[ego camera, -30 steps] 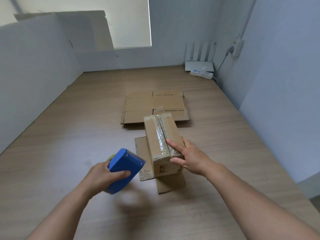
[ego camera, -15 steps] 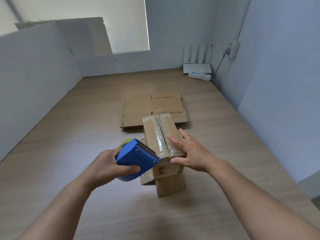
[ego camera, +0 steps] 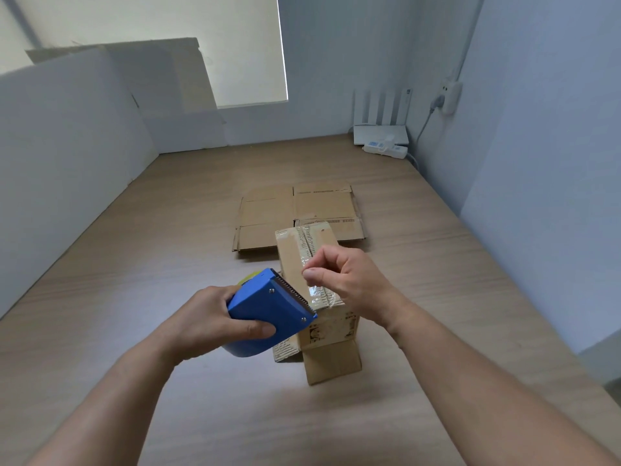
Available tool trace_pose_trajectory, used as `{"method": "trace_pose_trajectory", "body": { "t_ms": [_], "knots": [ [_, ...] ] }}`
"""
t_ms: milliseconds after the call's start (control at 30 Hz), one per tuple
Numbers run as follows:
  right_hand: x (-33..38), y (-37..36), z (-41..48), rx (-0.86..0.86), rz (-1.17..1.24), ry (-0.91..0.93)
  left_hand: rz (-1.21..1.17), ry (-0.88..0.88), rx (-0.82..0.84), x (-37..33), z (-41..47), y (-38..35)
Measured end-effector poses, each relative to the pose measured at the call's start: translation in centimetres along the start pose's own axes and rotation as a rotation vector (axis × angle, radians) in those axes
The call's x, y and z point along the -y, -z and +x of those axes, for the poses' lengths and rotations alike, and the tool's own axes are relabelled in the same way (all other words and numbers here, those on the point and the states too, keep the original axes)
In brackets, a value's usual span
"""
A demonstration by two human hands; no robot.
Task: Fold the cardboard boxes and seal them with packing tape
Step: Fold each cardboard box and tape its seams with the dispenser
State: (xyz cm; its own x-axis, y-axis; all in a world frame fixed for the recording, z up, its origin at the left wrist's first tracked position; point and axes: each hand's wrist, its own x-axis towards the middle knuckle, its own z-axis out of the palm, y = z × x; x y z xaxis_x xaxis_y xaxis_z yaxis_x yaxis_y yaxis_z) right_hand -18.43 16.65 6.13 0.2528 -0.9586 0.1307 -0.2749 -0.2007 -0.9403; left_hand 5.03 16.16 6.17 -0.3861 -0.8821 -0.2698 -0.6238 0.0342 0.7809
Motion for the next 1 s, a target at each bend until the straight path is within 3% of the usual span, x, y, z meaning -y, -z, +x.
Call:
{"method": "trace_pose_trajectory", "body": {
  "t_ms": [200,333,500,700,1000],
  "knots": [
    [-1.0,0.8,-1.0,-0.177,-0.037,-0.047,0.024,0.070,0.028,-0.8,-1.0,2.2],
    [-3.4,4.4,-2.7,-0.391,-0.004,-0.210,0.094,0.231,0.046,0.9,-2.7,5.9],
    [-6.1,3.0,-3.2,-0.425,-0.039,-0.406,0.236,0.377,0.077,0.8,-1.5,4.6],
    [-7.5,3.2,-3.3,-0.487,-0.012,-0.482,0.310,0.419,0.031,1.3,0.9,3.4],
    [-10.4,1.9,-2.3,-0.437,-0.002,-0.636,0.438,0.519,0.044,3.4,4.2,1.1]
  ]
}}
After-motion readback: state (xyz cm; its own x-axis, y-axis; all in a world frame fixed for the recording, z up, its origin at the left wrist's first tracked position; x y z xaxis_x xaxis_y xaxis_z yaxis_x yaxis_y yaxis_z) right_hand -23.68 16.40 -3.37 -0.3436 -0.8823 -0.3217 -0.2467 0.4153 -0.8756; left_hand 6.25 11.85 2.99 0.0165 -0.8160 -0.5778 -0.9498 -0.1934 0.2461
